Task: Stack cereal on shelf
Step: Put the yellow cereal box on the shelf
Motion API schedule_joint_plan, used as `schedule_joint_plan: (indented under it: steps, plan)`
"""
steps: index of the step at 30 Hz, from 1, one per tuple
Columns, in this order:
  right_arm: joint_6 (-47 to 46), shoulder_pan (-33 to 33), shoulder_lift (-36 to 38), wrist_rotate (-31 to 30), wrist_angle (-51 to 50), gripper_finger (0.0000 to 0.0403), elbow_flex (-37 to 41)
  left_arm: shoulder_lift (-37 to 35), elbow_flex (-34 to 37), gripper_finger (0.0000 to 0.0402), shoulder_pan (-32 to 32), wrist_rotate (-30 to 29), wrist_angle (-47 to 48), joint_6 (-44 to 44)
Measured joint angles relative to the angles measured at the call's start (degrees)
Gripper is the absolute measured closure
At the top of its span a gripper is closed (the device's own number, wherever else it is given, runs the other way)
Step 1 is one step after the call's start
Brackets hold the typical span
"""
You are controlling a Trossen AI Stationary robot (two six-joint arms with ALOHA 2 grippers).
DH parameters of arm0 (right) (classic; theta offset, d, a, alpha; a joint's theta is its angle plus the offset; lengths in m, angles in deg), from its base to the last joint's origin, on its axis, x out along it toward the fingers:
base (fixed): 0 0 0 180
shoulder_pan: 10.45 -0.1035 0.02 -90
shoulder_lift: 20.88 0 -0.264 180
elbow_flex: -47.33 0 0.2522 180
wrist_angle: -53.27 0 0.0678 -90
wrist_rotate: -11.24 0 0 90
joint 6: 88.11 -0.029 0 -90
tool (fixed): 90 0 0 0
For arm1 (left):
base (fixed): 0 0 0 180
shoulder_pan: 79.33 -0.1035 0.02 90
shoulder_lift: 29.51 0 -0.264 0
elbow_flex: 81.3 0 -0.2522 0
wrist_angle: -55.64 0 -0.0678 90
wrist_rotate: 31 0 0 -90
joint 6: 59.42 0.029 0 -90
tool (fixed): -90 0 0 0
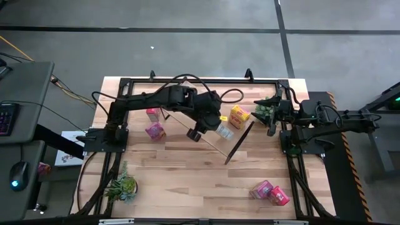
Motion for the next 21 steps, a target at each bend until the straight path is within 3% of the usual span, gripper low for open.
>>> schedule_joint_plan:
  steps: [9, 21]
  plan:
    - [-0.43, 0.02, -0.01, 0.02, 0.00, 0.0176, 0.00, 0.00, 1.94, 0.0188, -0.64, 0.03, -1.49, 0.10]
    - [-0.45, 0.00, 0.00, 0.02, -0.02, 0.0176, 0.00, -0.02, 3.73, 0.0182, -0.90, 1.73, -6.37, 1.82]
